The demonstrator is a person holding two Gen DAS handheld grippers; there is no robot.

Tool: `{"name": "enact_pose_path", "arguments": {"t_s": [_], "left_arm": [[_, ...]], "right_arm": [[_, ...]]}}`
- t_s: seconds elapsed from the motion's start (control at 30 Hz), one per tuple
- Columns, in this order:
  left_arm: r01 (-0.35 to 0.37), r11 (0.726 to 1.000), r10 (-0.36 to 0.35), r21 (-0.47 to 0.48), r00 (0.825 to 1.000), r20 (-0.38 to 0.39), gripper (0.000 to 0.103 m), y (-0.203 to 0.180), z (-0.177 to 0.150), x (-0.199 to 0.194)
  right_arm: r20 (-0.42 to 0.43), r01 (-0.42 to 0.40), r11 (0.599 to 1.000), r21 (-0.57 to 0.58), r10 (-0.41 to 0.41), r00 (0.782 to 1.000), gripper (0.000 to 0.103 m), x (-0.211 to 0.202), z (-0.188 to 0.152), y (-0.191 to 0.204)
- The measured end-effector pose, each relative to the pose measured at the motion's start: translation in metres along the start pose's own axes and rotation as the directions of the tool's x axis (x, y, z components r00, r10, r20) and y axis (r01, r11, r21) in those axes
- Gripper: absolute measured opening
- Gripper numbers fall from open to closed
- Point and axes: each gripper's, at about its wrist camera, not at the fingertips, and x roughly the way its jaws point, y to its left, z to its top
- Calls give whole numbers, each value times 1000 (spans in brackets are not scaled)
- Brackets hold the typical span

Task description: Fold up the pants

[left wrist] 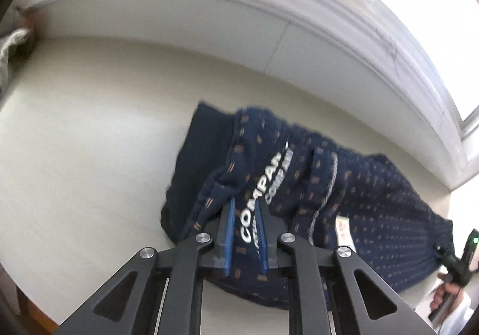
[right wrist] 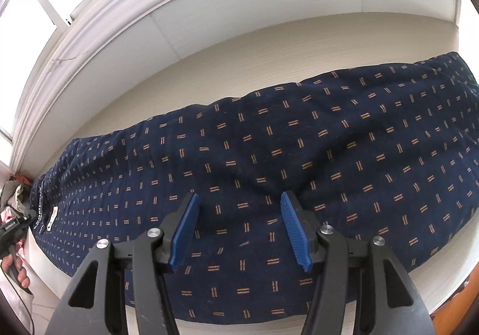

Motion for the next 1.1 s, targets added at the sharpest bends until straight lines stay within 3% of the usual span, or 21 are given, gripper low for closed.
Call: {"name": "enact_pose_path", "arguments": {"t_s": [0.1,0.23,0.33,0.43,0.5,0.57,0.67,0.8,0.9,0.97,1.03,1.1], "left_arm": [[53,998,-52,-20,996,68,16,-16,22,-17],[106,993,-108,58,994,34,16,-55,42,14],[51,997,-49,58,998,-34,16,-42,45,55],[88,996,-88,-7,995,-46,16,-23,42,64],[86,996,-86,10,995,-50,16,-19,38,63],[66,997,-63,43,996,-56,16,-28,38,73],[76,997,-75,7,996,-53,16,-31,37,85],[79,997,-78,18,996,-45,16,-21,32,81],[105,994,-103,21,993,-50,15,-13,33,78],[118,993,-117,17,992,-52,15,-13,36,84],[120,992,-119,24,992,-52,15,-11,38,86],[126,992,-125,22,991,-51,15,-9,37,87]], "right_arm": [[1,12,1000,-10,-12,1000,53,2,-3,2],[9,23,1000,-13,-23,1000,54,-3,-3,-12],[9,17,1000,-11,-17,1000,54,-9,1,-26],[7,45,999,9,-45,999,53,-15,4,-18],[114,-28,1000,-7,29,993,53,-39,9,8],[121,-112,992,-61,119,986,53,-42,20,43],[71,-244,961,-131,254,964,53,-7,39,120],[-44,-321,938,-128,318,947,53,69,48,195],[-72,-297,951,-80,292,954,54,102,43,202],[-50,-312,948,-60,309,950,45,105,42,192],[-33,-253,962,-106,251,968,42,104,42,180],[-19,-227,973,-46,227,974,35,102,45,155]]}}
